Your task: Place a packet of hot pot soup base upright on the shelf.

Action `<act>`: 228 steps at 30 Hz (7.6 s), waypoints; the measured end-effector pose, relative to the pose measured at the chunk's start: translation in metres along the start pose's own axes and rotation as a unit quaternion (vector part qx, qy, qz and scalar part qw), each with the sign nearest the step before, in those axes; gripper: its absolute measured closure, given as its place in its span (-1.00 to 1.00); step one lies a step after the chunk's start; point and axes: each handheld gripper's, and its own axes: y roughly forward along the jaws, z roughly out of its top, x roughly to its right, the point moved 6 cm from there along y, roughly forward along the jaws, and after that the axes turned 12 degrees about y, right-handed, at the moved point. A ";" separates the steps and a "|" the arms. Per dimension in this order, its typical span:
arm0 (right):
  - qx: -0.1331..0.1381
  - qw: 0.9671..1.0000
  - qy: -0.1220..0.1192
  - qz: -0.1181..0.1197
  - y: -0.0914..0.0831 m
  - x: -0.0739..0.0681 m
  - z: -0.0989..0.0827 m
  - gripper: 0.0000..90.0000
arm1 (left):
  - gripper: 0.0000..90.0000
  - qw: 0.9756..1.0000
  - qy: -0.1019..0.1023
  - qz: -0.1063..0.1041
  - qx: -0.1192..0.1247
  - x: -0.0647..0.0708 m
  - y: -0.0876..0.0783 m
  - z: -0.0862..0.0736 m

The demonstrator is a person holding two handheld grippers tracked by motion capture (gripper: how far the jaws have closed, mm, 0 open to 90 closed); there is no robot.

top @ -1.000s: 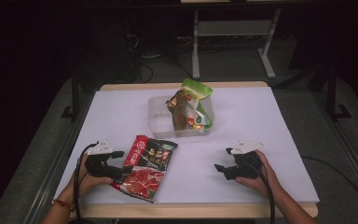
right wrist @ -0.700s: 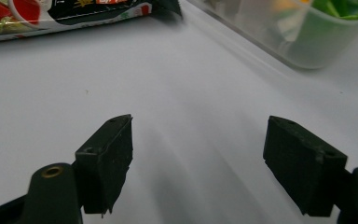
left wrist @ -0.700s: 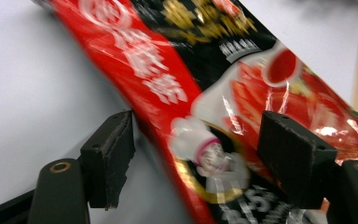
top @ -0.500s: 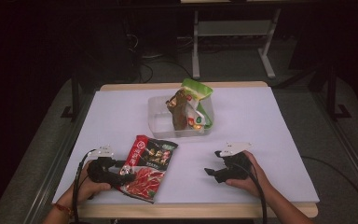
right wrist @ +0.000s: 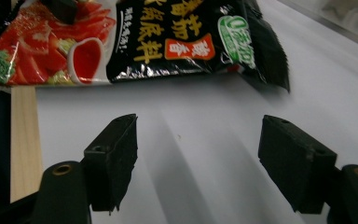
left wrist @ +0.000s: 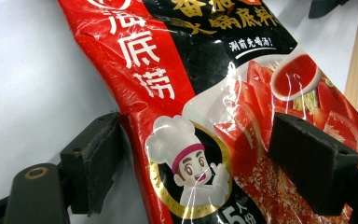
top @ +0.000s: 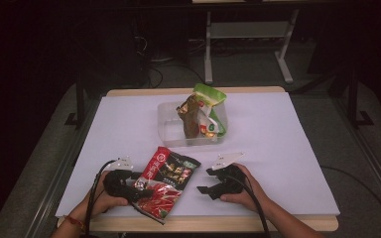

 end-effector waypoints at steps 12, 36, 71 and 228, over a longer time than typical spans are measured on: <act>-0.034 0.998 0.047 0.037 0.032 -0.009 0.017 -0.45 | -0.61 1.000 0.009 -0.005 0.003 -0.001 0.003 0.002; 0.057 0.990 0.130 0.019 0.017 0.029 0.032 0.31 | -0.65 1.000 0.000 -0.007 -0.009 0.006 0.029 0.027; 0.128 0.991 0.028 -0.020 -0.012 0.008 0.047 0.55 | -0.67 0.999 -0.001 -0.018 0.048 0.000 0.034 0.043; 0.097 0.984 0.062 -0.137 -0.096 0.089 -0.009 -0.49 | 0.72 0.880 -0.108 0.376 0.270 -0.106 -0.021 0.187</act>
